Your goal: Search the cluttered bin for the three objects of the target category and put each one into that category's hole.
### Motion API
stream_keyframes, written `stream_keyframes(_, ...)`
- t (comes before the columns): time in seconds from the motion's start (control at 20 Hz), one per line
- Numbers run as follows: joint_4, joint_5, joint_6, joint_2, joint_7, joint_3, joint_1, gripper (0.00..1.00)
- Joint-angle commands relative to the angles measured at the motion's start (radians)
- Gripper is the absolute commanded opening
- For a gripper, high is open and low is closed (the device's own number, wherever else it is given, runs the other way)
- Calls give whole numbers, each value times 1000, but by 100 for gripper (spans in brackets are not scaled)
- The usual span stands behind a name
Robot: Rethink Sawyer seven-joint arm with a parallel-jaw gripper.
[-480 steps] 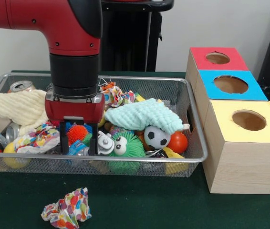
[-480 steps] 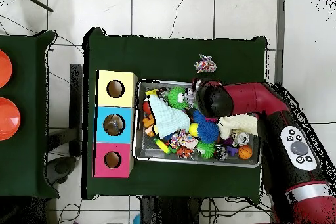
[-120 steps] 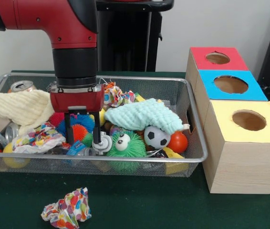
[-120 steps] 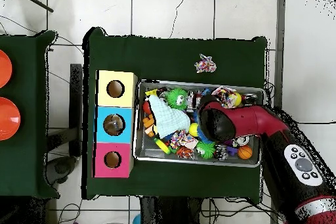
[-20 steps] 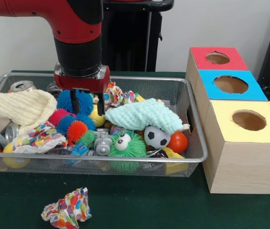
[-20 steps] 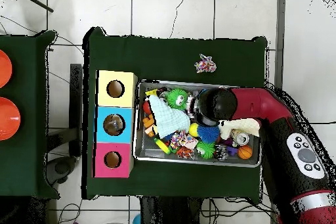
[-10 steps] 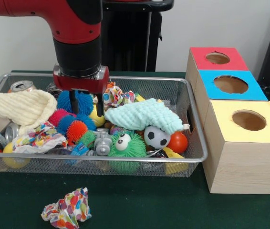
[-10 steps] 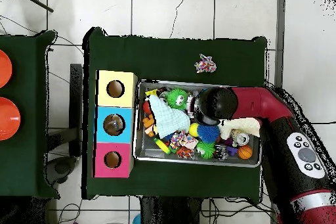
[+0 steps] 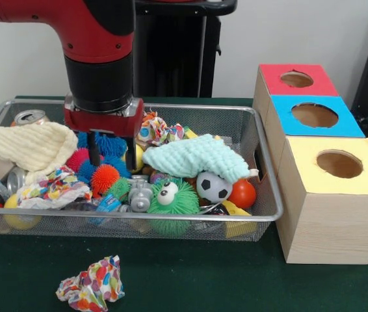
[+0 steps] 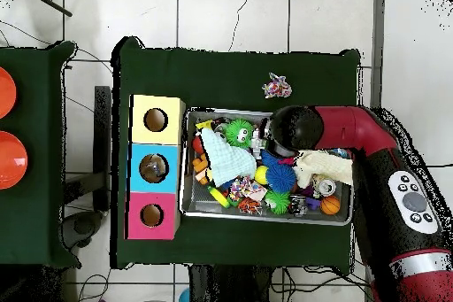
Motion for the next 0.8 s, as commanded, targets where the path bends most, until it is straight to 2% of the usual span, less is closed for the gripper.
stream_keyframes(0.05, -64, -2, 73, 54, -189, 22, 7, 100)
stream_keyframes(0.8, -21, -51, -32, 44, -169, 9, 10, 100)
